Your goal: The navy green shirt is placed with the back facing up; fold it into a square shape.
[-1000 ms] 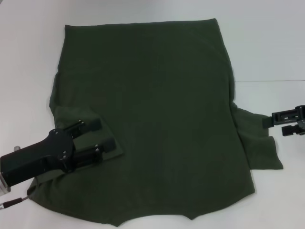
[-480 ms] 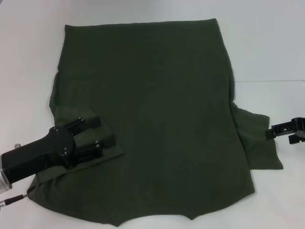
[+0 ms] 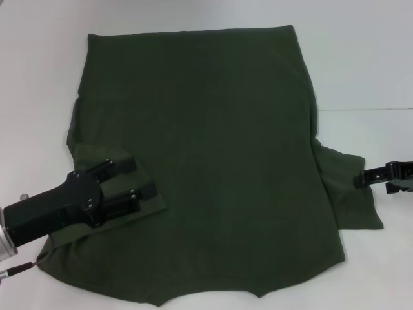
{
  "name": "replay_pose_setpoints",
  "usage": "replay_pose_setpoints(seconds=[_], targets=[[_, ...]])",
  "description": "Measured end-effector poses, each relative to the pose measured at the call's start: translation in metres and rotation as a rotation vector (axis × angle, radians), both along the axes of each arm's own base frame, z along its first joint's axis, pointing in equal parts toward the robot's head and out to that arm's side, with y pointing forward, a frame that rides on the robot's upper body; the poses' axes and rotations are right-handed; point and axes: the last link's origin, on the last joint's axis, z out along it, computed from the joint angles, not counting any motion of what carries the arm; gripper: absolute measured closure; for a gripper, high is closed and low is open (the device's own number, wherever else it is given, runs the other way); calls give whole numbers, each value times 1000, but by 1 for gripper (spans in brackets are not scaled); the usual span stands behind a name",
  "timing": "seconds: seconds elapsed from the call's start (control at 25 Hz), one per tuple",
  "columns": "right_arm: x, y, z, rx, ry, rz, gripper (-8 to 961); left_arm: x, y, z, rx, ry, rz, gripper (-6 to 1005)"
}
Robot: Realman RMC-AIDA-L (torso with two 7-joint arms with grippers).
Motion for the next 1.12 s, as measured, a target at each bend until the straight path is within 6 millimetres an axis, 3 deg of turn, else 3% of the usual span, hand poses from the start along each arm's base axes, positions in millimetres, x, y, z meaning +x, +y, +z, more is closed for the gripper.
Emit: replay_pose_setpoints(seconds=[0.68,1.12], targets=[[-2,4,-25,11,-10,9,41,-2,1,-1,7,12,8,116],[-2,5,-32,25,-19,20,46,0,3,0,15,9,3,116]])
